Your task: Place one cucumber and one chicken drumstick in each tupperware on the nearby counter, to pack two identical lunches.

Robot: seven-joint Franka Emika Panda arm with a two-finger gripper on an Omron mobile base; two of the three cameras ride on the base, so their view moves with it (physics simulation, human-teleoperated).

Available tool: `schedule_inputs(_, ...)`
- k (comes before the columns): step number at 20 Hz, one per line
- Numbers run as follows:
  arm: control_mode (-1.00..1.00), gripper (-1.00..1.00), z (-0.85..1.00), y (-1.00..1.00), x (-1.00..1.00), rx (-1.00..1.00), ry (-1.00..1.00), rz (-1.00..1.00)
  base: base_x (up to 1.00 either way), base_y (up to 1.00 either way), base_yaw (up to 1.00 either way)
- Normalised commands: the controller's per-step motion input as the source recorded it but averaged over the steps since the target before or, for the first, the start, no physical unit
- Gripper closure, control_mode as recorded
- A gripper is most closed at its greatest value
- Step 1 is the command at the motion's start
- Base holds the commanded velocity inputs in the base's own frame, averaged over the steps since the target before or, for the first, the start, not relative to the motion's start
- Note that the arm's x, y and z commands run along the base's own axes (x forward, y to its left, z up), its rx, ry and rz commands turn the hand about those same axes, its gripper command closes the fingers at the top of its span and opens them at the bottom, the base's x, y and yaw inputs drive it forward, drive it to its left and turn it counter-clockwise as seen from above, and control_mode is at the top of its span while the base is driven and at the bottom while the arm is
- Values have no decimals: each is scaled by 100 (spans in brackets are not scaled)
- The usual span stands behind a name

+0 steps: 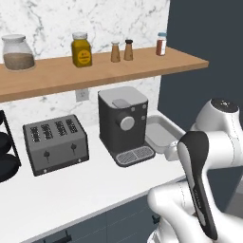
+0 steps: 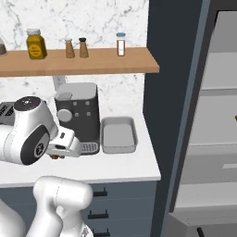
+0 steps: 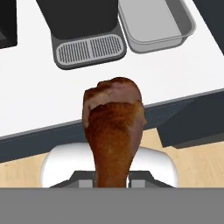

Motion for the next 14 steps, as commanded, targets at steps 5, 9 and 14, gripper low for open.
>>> schedule_inputs(5,-100,100,0,-20,39,0,0,6,0,0,0)
schedule_inputs(9,-100,100,-2,-40,87,0,2,16,0,0,0)
schedule_inputs(14,-100,100,-2,-65,100,-1,2,26,0,0,0)
